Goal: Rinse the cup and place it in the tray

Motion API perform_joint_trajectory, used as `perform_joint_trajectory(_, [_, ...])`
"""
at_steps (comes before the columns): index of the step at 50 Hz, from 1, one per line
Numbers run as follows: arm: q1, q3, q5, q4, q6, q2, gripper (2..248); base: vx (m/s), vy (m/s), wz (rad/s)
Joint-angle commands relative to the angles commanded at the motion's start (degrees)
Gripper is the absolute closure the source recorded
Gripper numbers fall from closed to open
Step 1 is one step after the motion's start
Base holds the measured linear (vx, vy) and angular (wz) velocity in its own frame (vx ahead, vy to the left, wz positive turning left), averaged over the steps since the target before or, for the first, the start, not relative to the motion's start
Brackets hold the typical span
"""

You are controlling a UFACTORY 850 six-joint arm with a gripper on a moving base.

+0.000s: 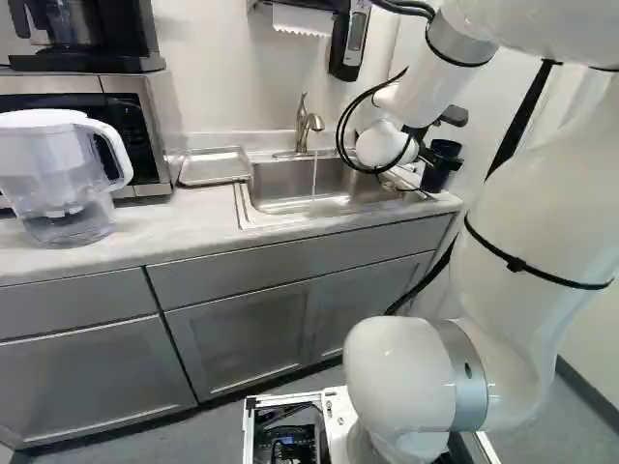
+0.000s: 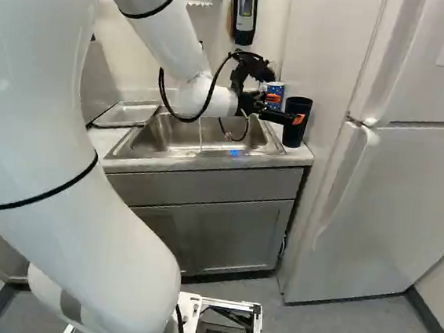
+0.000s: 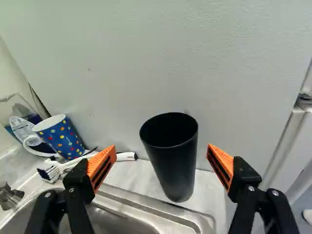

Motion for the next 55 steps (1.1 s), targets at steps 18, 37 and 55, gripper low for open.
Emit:
perform_joint_trajectory(18, [-1.46,-1.24,0.00,0.00,-10.59,-1.23,3,0.000,0.000,0.000])
perform_joint_trajectory(37, [-1.74,-0.89,0.00,0.00,-14.20,-2.97,3,0.000,0.000,0.000])
perform_joint_trajectory(55, [-1.75,-0.62,0.74,0.00,-14.20,-3.84,3,0.000,0.000,0.000])
